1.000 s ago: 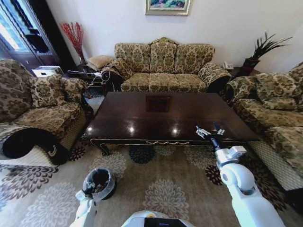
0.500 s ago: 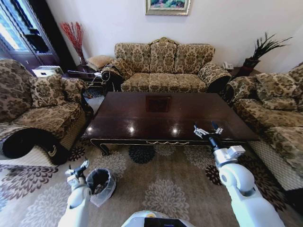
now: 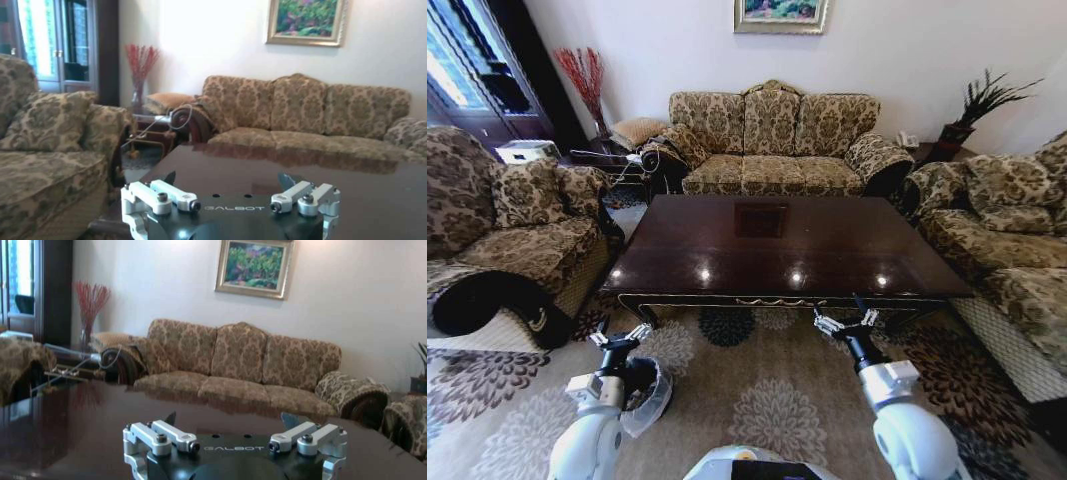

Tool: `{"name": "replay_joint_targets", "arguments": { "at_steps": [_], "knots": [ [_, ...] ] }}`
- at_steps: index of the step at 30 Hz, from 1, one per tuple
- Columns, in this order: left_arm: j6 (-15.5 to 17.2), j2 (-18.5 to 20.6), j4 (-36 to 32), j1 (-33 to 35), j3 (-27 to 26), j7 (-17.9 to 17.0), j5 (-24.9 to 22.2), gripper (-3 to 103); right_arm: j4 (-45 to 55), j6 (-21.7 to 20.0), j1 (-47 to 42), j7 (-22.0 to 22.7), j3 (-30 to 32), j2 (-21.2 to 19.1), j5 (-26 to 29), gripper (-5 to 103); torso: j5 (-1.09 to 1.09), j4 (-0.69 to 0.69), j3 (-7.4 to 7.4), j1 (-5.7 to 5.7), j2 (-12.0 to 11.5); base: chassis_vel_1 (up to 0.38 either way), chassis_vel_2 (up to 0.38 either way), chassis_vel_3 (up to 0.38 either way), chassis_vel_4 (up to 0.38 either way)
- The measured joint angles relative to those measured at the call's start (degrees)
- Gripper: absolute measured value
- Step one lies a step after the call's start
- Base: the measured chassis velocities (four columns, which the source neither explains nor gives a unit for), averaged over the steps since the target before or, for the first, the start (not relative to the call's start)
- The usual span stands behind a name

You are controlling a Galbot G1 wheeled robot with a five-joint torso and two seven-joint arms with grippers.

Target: Move to the front of the table and place the trash on the table into the trash bin.

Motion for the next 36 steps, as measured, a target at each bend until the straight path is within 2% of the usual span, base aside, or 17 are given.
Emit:
{"name": "replay_joint_targets", "arguments": {
  "at_steps": [8, 13, 21, 29, 36],
  "knots": [
    [-1.2, -0.2, -0.4, -0.4, 0.0, 3.1, -2.2, 100, 0.6, 0.4, 0.3, -0.3, 0.6, 0.4, 1.0, 100, 0.00, 0.00, 0.01, 0.01, 0.0, 0.000, 0.000, 0.000, 0.000],
    [-0.9, -1.4, -0.4, -0.2, 0.1, 4.1, -0.7, 100, 0.1, -0.1, 0.3, -0.7, 2.3, -0.1, 1.7, 100, 0.00, 0.00, 0.01, 0.01, 0.0, 0.000, 0.000, 0.000, 0.000],
    [-0.4, -3.9, -1.4, 0.6, 1.3, 4.0, 3.4, 100, -1.2, 0.4, 0.2, -1.5, 3.8, -0.5, 3.7, 100, 0.01, 0.00, 0.01, 0.01, 0.0, 0.000, 0.000, 0.000, 0.000],
    [-1.5, -4.3, -1.6, 1.2, 1.5, 3.9, 4.2, 100, -1.3, 0.6, 0.3, -1.6, 4.0, -1.5, 4.5, 100, -0.01, 0.00, 0.01, 0.00, 0.0, -0.048, -0.043, 0.055, 0.054],
    [-1.8, -4.4, -2.2, 1.6, 1.5, 3.9, 4.3, 100, -1.4, 0.7, 0.4, -1.6, 4.1, -2.6, 4.6, 100, 0.00, 0.01, 0.01, 0.01, 0.0, -0.188, -0.197, 0.218, 0.190]
  ]
}}
